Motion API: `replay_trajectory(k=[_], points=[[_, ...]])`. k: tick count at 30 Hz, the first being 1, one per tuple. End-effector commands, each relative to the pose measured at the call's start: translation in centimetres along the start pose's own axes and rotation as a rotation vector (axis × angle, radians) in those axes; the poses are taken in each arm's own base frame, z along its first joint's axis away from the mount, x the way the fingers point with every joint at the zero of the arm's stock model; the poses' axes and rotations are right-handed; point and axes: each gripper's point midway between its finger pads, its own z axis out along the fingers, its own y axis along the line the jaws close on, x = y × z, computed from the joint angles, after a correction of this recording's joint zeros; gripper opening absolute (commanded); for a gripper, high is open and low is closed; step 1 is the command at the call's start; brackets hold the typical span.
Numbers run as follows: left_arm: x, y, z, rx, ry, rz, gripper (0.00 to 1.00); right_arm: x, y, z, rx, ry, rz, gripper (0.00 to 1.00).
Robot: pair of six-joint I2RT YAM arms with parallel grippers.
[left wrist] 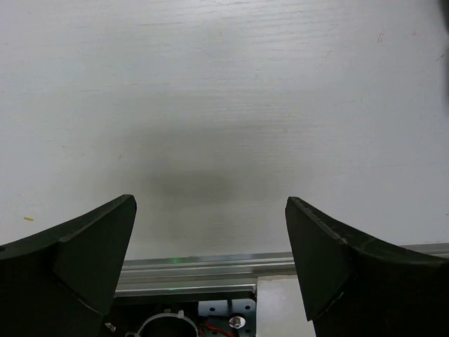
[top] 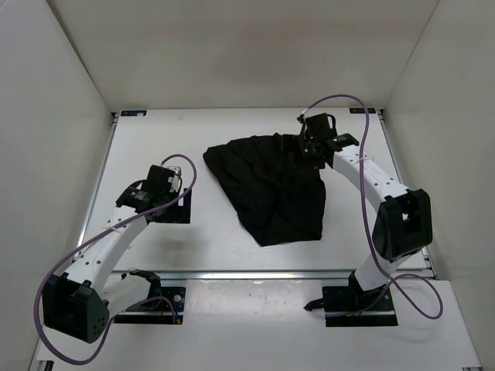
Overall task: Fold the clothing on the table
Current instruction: Flatten the skirt out
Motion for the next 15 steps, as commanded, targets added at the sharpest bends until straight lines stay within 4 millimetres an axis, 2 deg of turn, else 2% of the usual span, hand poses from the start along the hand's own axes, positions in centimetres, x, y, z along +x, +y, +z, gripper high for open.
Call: replay_trajectory(k=[1,2,6,7,9,10,11,12,14,15], points=[[-0.8,0.0,-1.0,0.001,-0.064,-0.01,0.99,-2.3,-0.5,-2.2,0.104,-0.102,-0.048,0.99],[-0.9,0.0,-1.3,0.005,-0.081,-0.015,0.99,-1.7,-0.6,-2.0,0.099,-0.098,-0.067,0.99],[-1.4,-0.6,-2.3,0.04,-0.141,0.003,0.99,0.6,-0.4,-3.3,-0.02,-0.141,-0.01,1.0],[-1.2,-0.8,-2.6,0.051,-0.148,0.012,0.99,0.4,0.0,-4.1,-0.055,-0.166,0.009,1.0],[-1.6,-1.0,-3.0,0.08,-0.183,0.024,0.98,1.6,-1.1,-4.1,-0.043,-0.144,0.048,0.99],[-2.0,-0.8,-3.5,0.082,-0.212,0.013,0.84,1.5,-1.6,-4.3,-0.029,-0.147,0.053,0.99],[-2.3,-0.9,-4.0,0.104,-0.237,0.011,0.57,1.7,-1.9,-4.8,-0.007,-0.148,0.047,0.95],[-2.5,-0.5,-4.1,0.104,-0.254,0.0,0.44,1.9,-2.1,-4.9,-0.005,-0.15,0.055,0.85],[-2.9,-0.1,-4.4,0.109,-0.265,-0.019,0.05,2.2,-2.2,-5.8,-0.02,-0.175,0.068,0.0],[-2.7,-0.3,-4.4,0.117,-0.239,-0.023,0.0,3.0,-2.6,-5.8,-0.02,-0.171,0.084,0.0]])
